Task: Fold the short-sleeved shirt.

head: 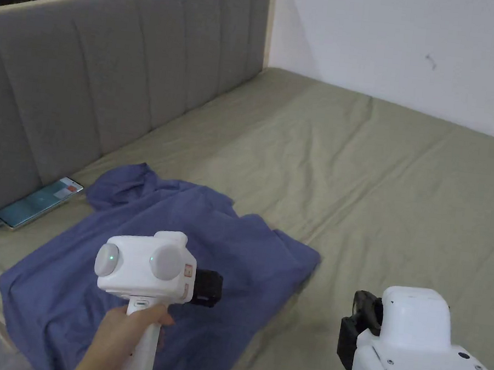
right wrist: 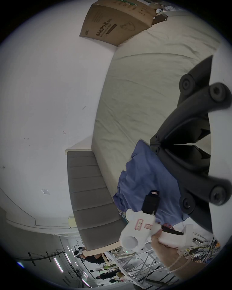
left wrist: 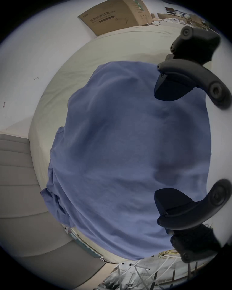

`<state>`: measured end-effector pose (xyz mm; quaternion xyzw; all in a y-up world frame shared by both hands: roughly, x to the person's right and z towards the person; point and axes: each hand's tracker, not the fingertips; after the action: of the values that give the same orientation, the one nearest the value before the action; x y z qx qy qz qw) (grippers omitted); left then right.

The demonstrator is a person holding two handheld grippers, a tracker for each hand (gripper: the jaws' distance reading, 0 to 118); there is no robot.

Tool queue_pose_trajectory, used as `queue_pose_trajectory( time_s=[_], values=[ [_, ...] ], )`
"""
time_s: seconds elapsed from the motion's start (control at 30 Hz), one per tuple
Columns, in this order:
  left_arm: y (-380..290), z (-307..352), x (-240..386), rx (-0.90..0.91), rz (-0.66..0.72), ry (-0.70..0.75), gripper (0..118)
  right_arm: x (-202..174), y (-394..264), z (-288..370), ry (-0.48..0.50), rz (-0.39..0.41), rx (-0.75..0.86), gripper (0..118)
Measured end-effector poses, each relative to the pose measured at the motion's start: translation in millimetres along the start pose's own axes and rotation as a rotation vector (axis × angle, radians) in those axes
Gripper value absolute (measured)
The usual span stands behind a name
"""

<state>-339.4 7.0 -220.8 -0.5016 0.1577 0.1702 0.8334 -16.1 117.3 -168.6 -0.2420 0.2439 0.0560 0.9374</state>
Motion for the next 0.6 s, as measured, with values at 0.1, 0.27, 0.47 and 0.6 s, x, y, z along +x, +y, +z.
queue_pose_trajectory(
  time_s=[0.1,0.27,0.47,0.6],
  values=[
    [6.7,-30.6,5.7,-0.045,0.023,0.017,111,2.3,-4.7,-2.8,-0.008,0.004,-0.022,0],
    [-2.2,-19.6,13.1,-0.002,-0.033,0.080,93,8.7,-8.8,-6.0,-0.014,-0.013,-0.041,0],
    [1.1,-8.5,-9.7,0.018,0.049,0.108,3,-0.8,-9.7,0.5,0.016,-0.069,-0.066,0],
    [4.7,-10.0,-16.2,0.005,0.100,0.057,3,-1.7,-10.2,5.3,0.009,-0.037,-0.066,0]
  ],
)
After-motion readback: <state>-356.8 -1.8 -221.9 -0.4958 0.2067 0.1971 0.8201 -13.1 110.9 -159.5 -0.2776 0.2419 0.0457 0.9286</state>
